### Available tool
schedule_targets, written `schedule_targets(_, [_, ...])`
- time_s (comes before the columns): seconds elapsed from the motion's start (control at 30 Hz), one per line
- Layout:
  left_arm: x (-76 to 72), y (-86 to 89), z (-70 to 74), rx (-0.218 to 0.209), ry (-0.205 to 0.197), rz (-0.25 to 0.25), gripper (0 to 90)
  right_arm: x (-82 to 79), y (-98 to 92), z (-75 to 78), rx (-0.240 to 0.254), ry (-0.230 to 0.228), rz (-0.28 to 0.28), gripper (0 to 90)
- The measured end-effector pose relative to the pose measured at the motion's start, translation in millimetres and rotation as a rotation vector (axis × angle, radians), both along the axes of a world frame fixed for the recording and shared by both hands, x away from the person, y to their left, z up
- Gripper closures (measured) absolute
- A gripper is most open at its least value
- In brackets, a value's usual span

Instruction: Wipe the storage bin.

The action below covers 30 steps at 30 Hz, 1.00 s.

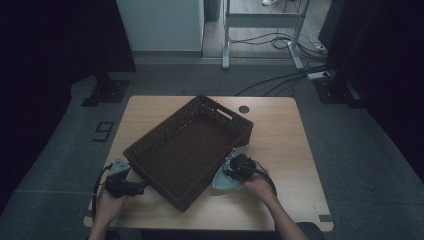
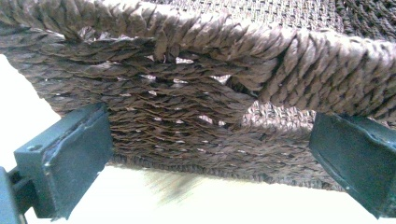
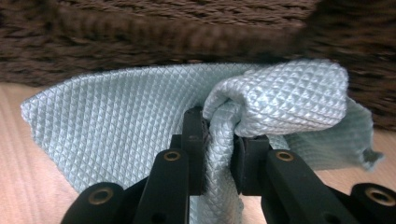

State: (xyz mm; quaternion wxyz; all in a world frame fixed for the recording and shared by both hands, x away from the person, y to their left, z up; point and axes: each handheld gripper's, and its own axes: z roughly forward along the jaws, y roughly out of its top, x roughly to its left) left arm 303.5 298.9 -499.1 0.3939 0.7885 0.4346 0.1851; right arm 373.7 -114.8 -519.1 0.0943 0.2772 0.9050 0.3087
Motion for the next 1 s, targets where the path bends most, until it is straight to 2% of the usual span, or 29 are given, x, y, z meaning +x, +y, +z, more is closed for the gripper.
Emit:
schedule_targets(0.4, [-0.1,-0.1,0.1,0.001,-0.001,-0.001,0.0,-18.6,16.9,-1.2,0.013,0.011,0.059,76.0])
schedule_targets(1.0, [-0.2,-1.1,-0.5,-0.008,-0.005,-0.008,0.0,-52.3,45.2,0.4,0.040,0.023,0.188,76.0])
